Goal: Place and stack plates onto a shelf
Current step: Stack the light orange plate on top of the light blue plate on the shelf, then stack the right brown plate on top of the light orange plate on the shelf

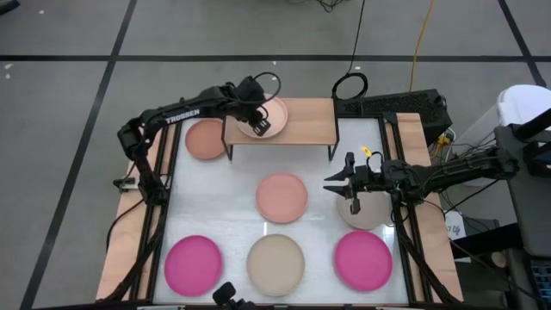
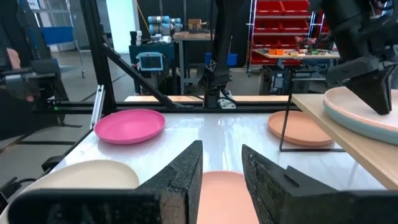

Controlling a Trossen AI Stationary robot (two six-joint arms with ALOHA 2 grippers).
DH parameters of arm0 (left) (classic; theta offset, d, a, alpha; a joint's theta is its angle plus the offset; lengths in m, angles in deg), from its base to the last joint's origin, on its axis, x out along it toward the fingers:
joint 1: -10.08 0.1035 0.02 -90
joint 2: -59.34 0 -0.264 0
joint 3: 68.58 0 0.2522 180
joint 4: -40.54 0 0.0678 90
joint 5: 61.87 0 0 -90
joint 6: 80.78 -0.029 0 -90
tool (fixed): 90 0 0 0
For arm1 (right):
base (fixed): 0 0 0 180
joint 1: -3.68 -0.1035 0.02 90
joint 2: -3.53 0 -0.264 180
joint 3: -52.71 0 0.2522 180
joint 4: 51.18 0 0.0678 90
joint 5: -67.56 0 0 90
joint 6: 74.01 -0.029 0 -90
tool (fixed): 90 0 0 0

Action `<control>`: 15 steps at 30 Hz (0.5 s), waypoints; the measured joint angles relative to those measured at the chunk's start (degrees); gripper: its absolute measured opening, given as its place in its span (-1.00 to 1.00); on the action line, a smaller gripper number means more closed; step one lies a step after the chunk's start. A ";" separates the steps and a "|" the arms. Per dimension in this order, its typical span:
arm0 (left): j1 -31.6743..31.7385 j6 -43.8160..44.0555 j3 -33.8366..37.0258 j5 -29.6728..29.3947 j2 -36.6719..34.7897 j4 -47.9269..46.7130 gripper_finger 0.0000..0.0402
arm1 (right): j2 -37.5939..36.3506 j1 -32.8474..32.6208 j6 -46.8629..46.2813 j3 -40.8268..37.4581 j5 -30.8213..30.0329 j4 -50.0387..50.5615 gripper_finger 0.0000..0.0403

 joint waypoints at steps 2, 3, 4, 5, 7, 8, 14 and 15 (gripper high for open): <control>0.15 0.00 0.12 -0.10 -0.66 -1.17 -0.64 | 0.00 0.00 -0.06 0.00 0.02 -0.02 -0.51; 0.18 0.00 0.17 -0.16 -1.01 -1.56 -0.64 | 0.00 0.00 -0.07 0.00 0.02 -0.02 -0.51; 0.20 -0.03 0.21 -0.28 -1.37 -2.12 -0.64 | 0.00 0.01 -0.07 0.00 0.02 0.00 -0.51; 0.20 -0.04 0.23 -0.30 -1.71 -2.65 -0.64 | 0.00 0.00 -0.07 0.00 0.02 -0.01 -0.51; 0.17 -0.04 0.28 -0.52 -2.43 -3.94 -0.64 | 0.00 0.00 -0.07 0.00 0.02 -0.02 -0.51; 0.16 -0.04 0.28 -0.98 -2.88 -4.42 -0.64 | 0.00 0.01 -0.09 0.00 0.02 -0.01 -0.51; 0.11 -0.85 0.29 -1.79 -6.09 -2.45 -0.64 | 0.00 0.00 -0.09 0.00 0.02 -0.02 -0.51; -0.02 -0.97 0.31 -1.75 -6.89 -1.43 -0.64 | 0.00 0.00 -0.09 0.00 -0.02 -0.04 -0.51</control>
